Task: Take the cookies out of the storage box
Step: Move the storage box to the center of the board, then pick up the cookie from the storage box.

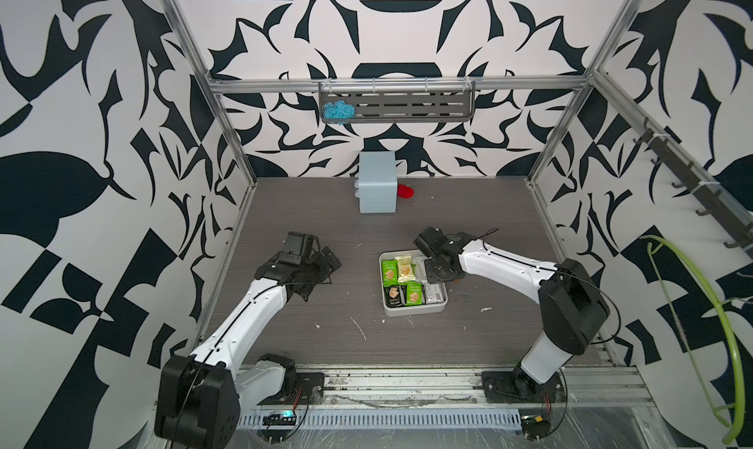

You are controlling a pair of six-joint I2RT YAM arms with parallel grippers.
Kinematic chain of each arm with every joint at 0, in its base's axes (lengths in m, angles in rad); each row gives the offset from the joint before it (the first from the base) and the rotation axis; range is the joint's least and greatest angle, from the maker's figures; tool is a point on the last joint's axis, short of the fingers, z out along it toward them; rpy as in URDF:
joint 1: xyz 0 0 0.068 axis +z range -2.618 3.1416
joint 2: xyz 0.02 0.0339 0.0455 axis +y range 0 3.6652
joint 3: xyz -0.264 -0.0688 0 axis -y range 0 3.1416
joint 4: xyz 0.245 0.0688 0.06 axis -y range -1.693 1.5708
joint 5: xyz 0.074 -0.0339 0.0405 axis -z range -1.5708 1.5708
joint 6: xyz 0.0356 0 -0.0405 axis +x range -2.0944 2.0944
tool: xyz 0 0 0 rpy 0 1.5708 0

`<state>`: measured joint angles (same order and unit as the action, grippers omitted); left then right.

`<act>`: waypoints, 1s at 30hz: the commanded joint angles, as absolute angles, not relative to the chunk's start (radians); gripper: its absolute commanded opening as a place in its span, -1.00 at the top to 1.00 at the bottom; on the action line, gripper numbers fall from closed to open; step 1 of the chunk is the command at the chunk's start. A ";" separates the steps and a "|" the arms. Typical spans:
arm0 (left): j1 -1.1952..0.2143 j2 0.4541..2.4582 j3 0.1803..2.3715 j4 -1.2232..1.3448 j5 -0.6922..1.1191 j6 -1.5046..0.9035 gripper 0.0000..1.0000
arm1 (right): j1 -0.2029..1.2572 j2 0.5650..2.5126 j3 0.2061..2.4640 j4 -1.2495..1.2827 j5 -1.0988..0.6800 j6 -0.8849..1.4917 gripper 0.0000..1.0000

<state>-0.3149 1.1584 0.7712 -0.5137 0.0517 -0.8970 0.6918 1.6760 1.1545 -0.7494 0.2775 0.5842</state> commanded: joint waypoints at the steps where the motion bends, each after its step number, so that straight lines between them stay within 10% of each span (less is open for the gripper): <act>1: -0.370 1.211 0.809 -0.494 0.029 -0.904 -0.98 | 0.692 1.627 1.168 -0.735 0.287 0.569 0.92; 30: -0.447 1.377 0.815 -0.395 0.056 -0.852 -0.98 | 0.843 1.934 1.553 -0.847 0.234 0.696 -0.06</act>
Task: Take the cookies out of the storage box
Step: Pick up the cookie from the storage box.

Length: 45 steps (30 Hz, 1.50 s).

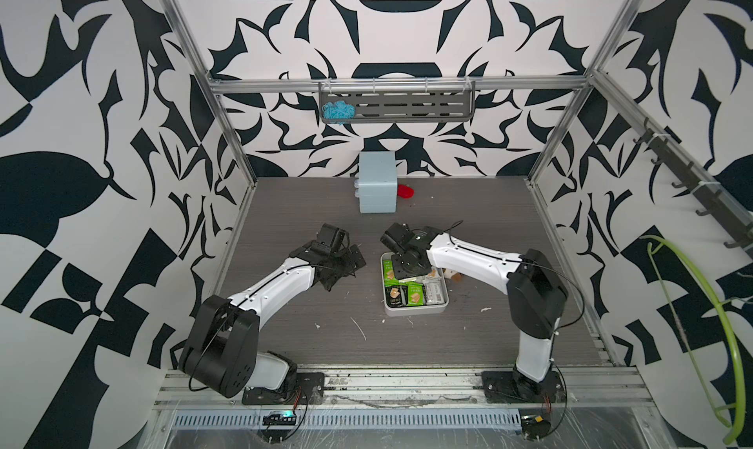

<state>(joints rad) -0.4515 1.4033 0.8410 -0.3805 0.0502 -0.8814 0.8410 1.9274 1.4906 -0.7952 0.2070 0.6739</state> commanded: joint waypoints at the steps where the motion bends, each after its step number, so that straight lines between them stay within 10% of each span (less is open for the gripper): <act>1: -0.445 1.368 0.810 -0.402 0.055 -0.849 -0.98 | 0.844 1.943 1.561 -0.852 0.241 0.701 -0.10; 45: -0.422 1.253 0.761 -0.454 0.029 -0.836 -0.99 | 0.806 2.069 1.607 -0.842 0.265 0.706 -0.07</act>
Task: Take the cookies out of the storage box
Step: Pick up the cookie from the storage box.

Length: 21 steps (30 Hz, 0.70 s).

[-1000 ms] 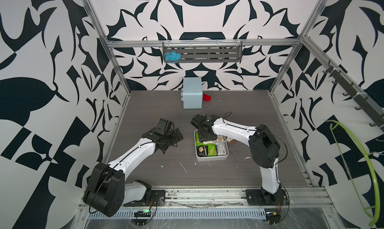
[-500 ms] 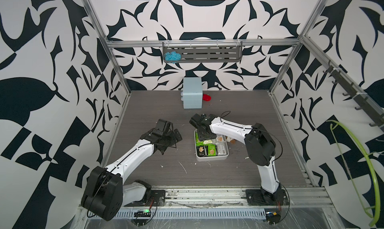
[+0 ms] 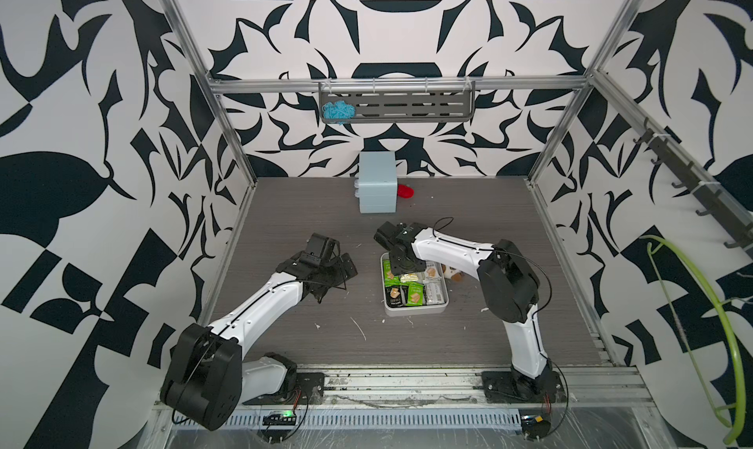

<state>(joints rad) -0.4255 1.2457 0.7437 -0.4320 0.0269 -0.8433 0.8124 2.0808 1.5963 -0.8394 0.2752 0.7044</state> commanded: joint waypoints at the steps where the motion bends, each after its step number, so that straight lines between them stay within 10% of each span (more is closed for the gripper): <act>1: -0.422 1.255 0.762 -0.456 0.029 -0.835 -0.99 | 0.805 2.068 1.604 -0.837 0.258 0.708 -0.04; 21: -0.423 1.267 0.823 -0.467 0.047 -0.853 -0.99 | 0.804 1.884 1.518 -0.858 0.214 0.685 0.29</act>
